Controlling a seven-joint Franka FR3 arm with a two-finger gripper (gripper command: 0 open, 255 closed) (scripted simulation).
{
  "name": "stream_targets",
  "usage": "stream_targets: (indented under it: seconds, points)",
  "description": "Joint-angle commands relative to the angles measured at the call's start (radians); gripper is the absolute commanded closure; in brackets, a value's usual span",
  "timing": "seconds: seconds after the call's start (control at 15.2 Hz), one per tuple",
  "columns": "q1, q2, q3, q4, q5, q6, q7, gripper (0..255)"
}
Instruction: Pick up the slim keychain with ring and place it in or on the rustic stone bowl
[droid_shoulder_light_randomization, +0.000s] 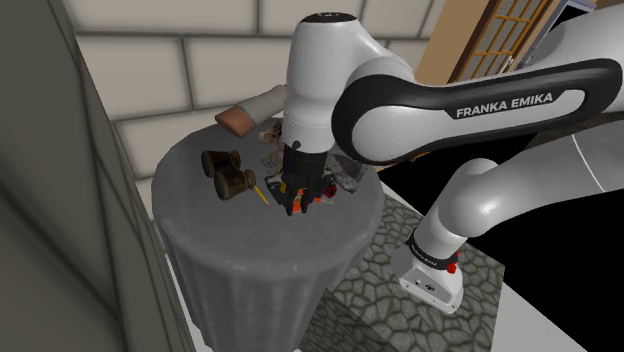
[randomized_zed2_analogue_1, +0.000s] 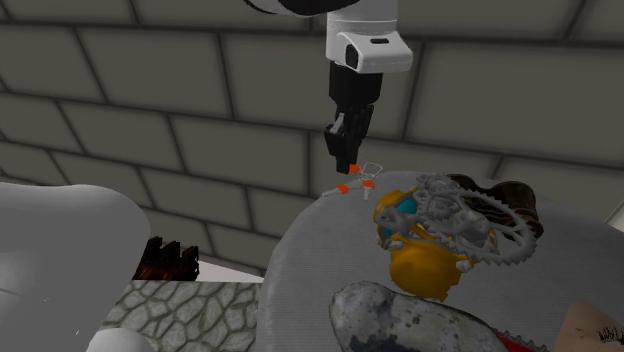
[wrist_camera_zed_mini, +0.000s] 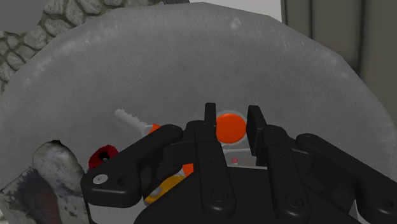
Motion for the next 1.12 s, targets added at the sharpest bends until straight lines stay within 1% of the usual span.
stream_targets:
  seconds: [0.0, 0.59, 0.79, 1.06]
  points:
    - [0.000, -0.009, -0.013, 0.021, -0.006, -0.032, 0.000, 255]
    - [-0.003, -0.030, -0.058, 0.122, -0.031, -0.155, 0.005, 255]
    - [0.001, -0.089, -0.137, 0.061, -0.045, -0.172, -0.073, 255]
    - [-0.008, -0.152, -0.238, -0.006, -0.082, -0.192, -0.173, 255]
